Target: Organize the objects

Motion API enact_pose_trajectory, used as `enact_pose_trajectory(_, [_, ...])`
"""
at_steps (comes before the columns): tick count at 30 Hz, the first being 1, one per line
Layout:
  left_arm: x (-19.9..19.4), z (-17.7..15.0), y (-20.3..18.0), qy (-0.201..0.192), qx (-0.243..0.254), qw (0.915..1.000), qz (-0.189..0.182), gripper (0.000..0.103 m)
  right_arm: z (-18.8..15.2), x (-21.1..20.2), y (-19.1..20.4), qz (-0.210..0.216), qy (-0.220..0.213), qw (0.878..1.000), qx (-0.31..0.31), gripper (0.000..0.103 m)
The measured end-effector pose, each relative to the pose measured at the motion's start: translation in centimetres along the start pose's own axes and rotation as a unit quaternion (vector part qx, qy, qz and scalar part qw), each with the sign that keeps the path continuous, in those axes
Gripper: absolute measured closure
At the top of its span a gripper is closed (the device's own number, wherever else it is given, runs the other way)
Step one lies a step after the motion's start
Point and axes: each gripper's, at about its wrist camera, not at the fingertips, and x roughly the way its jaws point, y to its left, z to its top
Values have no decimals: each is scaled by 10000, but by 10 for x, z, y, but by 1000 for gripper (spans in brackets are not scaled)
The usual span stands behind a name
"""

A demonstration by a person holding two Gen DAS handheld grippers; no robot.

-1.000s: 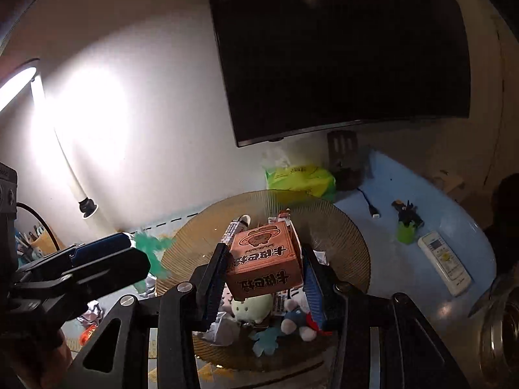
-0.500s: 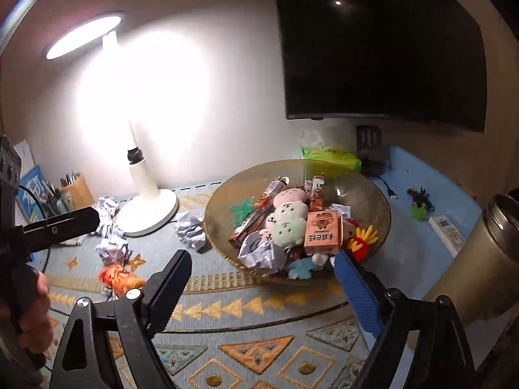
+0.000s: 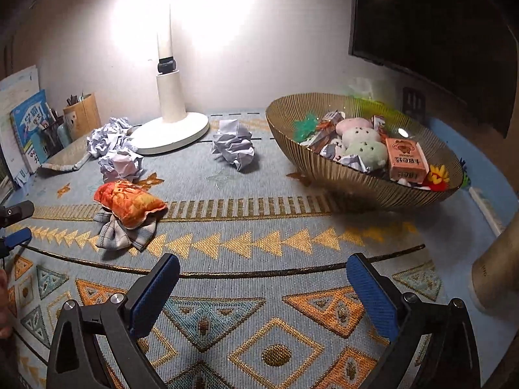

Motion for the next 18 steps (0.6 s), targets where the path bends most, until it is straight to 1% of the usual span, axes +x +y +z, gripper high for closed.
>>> enact_pose_trajectory(2, [0, -2, -4, 22, 165, 9998, 145, 1, 0, 8, -1, 72, 206, 9997, 73, 0])
enact_pose_trajectory(4, [4, -5, -13, 105, 417, 9985, 341, 1, 2, 12, -1, 101, 308, 9994, 74, 0])
enact_pose_trajectory(6, [6, -8, -19, 142, 607, 9968, 498, 1, 1, 13, 1, 82, 324, 9994, 37, 0])
enact_pose_trajectory(8, [5, -10, -21, 198, 737, 9955, 556, 1, 1, 13, 2, 56, 316, 9995, -7, 0])
enact_pose_trajectory(12, [7, -12, -25, 208, 854, 9935, 724, 1, 1, 14, 3, 14, 357, 9994, -10, 0])
enact_pose_trajectory(15, [9, -14, -30, 255, 976, 9909, 887, 1, 1, 21, 2, 19, 532, 9986, 5, 0])
enact_pose_trajectory(18, [9, -14, -31, 270, 1007, 9902, 929, 1, 1, 28, 1, 7, 742, 9972, 23, 0])
